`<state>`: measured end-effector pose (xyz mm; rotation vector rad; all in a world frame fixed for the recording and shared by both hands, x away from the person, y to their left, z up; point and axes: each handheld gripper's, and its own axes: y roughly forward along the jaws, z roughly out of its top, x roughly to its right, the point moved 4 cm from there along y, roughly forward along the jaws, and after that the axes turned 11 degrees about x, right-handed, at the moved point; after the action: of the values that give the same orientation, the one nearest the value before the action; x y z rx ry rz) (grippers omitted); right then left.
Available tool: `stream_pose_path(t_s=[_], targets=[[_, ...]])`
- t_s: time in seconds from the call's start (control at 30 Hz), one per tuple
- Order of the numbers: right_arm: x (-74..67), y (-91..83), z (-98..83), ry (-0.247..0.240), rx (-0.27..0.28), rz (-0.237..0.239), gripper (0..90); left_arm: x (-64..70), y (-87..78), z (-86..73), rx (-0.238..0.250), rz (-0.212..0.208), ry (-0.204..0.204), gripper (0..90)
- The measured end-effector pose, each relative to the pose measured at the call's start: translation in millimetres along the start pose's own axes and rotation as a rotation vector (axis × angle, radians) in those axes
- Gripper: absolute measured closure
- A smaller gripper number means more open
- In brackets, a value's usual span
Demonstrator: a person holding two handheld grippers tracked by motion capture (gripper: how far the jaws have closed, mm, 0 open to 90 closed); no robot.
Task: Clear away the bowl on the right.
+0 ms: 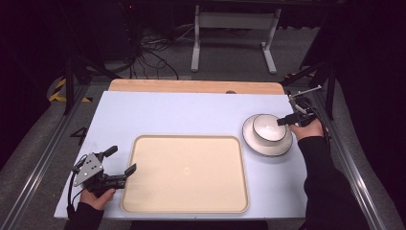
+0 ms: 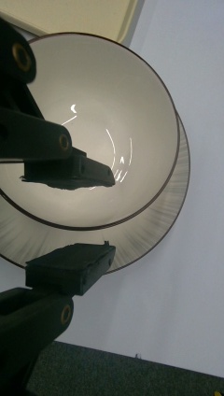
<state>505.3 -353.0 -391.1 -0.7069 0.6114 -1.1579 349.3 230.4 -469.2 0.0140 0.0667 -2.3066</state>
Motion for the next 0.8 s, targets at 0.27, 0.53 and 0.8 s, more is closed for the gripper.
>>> stream_pose_path(t_s=[0.27, 0.53, 0.8], targets=[[4.6, 12.7, -1.3, 0.018, -0.080, 0.027, 66.3, 0.2, 0.0, 0.0, 0.004, 0.001, 0.000, 8.0], [9.3, 26.5, -7.5, 0.045, -0.157, 0.053, 70.7, 0.1, 0.0, 0.0, 0.004, 0.002, -0.001, 8.0], [10.5, 32.6, -9.2, 0.044, -0.186, 0.045, 82.4, 0.3, 0.0, 0.0, 0.003, 0.002, 0.000, 8.0]])
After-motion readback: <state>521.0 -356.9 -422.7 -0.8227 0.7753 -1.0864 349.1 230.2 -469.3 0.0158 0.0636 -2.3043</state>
